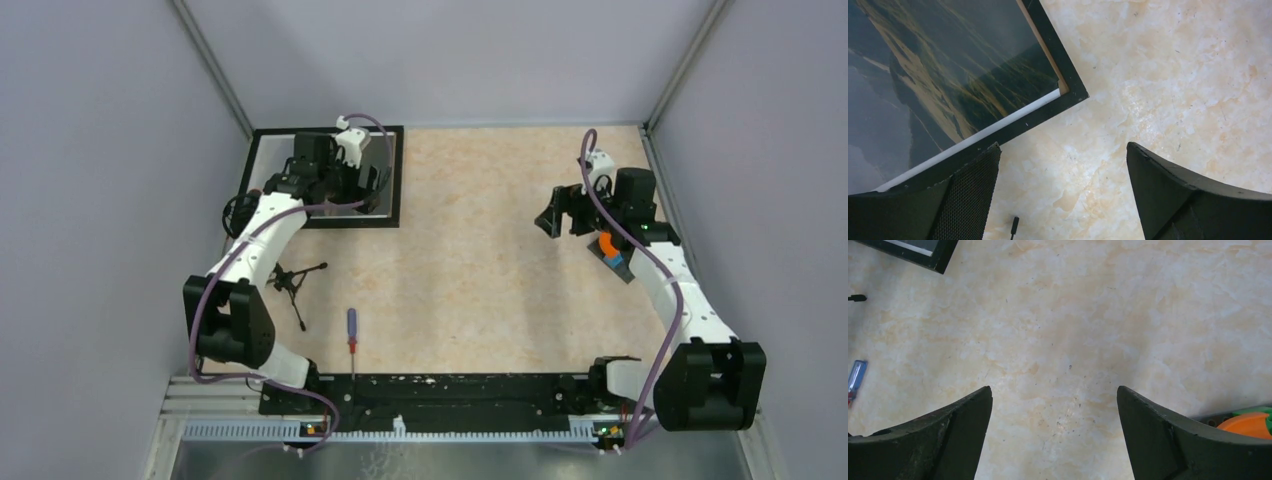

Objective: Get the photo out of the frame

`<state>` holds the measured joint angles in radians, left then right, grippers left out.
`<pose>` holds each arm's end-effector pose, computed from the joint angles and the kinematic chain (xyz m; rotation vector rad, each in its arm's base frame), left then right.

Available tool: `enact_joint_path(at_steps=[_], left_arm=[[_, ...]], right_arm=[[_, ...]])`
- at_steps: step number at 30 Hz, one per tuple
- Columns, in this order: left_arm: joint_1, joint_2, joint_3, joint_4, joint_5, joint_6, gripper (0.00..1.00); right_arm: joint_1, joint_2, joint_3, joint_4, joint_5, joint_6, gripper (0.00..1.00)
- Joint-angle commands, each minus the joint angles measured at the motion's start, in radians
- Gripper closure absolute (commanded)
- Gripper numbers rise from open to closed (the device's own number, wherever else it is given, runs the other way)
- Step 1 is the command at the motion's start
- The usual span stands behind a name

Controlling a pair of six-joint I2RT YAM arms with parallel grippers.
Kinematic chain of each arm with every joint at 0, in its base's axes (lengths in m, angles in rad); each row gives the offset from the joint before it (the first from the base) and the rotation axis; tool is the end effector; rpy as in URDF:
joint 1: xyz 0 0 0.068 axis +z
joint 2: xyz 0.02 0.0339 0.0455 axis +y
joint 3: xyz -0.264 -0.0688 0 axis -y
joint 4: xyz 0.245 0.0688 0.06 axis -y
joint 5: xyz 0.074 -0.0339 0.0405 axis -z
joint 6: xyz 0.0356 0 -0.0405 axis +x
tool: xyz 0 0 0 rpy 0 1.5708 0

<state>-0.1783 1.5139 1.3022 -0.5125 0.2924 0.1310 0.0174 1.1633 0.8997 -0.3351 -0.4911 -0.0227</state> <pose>0.3309 -0.0701 0.3126 0.5003 2.2281 -0.3597 0.2543 0.0212 0.2906 -0.3227 2.1111 0.5276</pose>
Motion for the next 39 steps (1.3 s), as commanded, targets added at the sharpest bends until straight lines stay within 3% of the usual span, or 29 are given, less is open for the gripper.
enact_joint_path(at_steps=[1, 7, 14, 19, 30, 39], left_arm=[[-0.001, 0.049, 0.032, 0.062, 0.022, 0.071, 0.02], [-0.020, 0.172, 0.108, 0.114, 0.080, 0.010, 0.02], [-0.091, 0.415, 0.255, 0.122, -0.085, -0.066, 0.03], [-0.114, 0.589, 0.416, 0.065, -0.153, -0.068, 0.13], [-0.166, 0.773, 0.545, 0.094, -0.267, -0.058, 0.39], [-0.203, 0.810, 0.553, 0.046, -0.216, -0.033, 0.64]], right_arm=[[0.002, 0.046, 0.046, 0.029, -0.069, -0.016, 0.07], [0.003, 0.024, 0.037, 0.042, -0.107, -0.023, 0.07], [0.003, 0.032, 0.025, 0.036, -0.084, -0.041, 0.07], [0.001, 0.031, 0.022, 0.028, -0.051, -0.051, 0.07], [0.002, 0.044, 0.011, 0.024, -0.041, -0.069, 0.07], [0.002, 0.048, 0.007, 0.033, -0.026, -0.057, 0.07]])
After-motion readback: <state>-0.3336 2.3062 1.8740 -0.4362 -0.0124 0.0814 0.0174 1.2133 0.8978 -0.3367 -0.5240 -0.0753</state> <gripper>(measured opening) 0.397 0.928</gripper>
